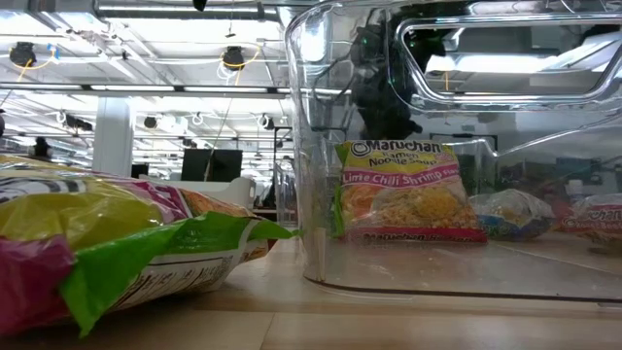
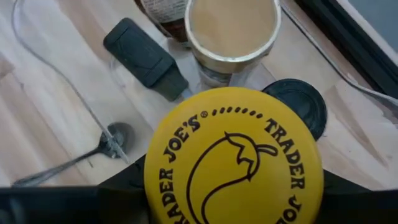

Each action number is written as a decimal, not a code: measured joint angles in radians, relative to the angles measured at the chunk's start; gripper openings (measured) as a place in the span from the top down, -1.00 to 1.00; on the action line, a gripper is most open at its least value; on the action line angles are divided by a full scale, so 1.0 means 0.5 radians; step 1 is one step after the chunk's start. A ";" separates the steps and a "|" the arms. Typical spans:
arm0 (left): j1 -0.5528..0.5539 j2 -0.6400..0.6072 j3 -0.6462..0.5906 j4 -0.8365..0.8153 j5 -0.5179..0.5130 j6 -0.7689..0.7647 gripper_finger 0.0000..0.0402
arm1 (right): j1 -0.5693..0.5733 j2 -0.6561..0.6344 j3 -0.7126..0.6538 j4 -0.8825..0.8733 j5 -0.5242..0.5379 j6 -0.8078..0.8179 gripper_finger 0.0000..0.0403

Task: Pick & Place Food Item
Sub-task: Put the yellow seasoning bottle into the top transparent bin

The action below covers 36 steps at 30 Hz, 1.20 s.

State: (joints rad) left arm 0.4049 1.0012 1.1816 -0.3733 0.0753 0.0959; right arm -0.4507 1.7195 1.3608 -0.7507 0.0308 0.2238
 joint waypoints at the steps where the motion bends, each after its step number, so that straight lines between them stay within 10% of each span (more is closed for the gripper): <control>1: 0.000 0.000 0.000 0.001 0.001 0.000 0.78 | 0.000 0.000 -0.007 0.011 0.002 0.023 0.03; 36: 0.000 0.000 0.001 0.000 0.001 0.000 0.78 | 0.052 0.008 -0.155 0.169 0.212 0.480 0.03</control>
State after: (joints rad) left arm 0.4050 1.0012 1.1820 -0.3733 0.0757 0.0959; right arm -0.4249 1.7235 1.2835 -0.6665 0.1368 0.4637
